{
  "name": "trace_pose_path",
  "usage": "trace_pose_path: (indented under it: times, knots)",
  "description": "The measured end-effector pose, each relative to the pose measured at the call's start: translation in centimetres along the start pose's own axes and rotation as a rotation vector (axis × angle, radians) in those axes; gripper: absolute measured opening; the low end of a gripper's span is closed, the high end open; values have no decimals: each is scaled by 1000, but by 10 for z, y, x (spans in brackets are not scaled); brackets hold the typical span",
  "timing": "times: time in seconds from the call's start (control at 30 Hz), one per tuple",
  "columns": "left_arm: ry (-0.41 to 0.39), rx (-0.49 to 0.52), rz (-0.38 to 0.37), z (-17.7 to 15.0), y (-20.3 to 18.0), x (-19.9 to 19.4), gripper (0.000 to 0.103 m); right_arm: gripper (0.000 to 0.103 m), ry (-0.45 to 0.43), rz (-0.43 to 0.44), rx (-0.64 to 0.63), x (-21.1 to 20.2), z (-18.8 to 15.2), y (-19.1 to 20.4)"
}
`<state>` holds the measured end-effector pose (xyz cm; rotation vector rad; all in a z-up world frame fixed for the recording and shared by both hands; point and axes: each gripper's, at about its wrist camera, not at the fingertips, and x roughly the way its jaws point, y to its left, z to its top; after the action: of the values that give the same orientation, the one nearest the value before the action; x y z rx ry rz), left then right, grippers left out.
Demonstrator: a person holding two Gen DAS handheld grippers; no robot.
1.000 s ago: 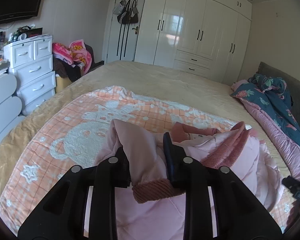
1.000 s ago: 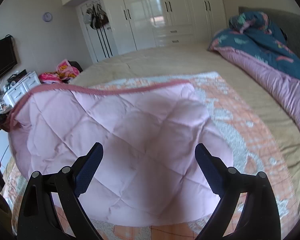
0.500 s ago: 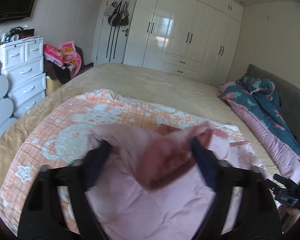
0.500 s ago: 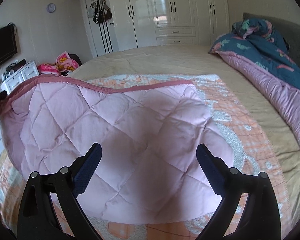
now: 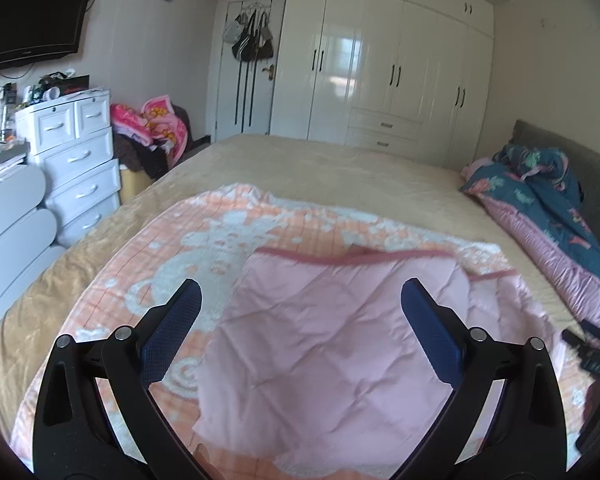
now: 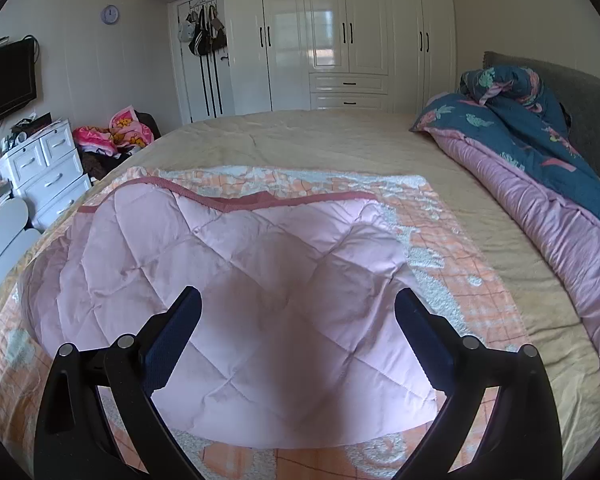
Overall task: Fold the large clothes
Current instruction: 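Move both tools to the folded edge and grasp it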
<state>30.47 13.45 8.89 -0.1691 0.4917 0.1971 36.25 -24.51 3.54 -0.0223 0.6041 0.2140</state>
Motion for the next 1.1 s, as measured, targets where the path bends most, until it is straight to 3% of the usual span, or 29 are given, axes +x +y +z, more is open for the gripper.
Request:
trace_pose_path:
  times: [0.43, 0.73, 0.93, 1.1]
  knots:
    - [151, -13, 71, -49, 29, 20, 94, 97, 8, -45, -59, -3, -1, 3]
    - [235, -31, 74, -72, 38, 53, 94, 98, 86, -91, -65, 25, -13, -10]
    - [301, -48, 65, -82, 46, 79, 94, 98, 179, -128, -15, 65, -25, -42]
    - [322, -70, 36, -83, 51, 98, 94, 98, 214, -45, 91, 87, -32, -68]
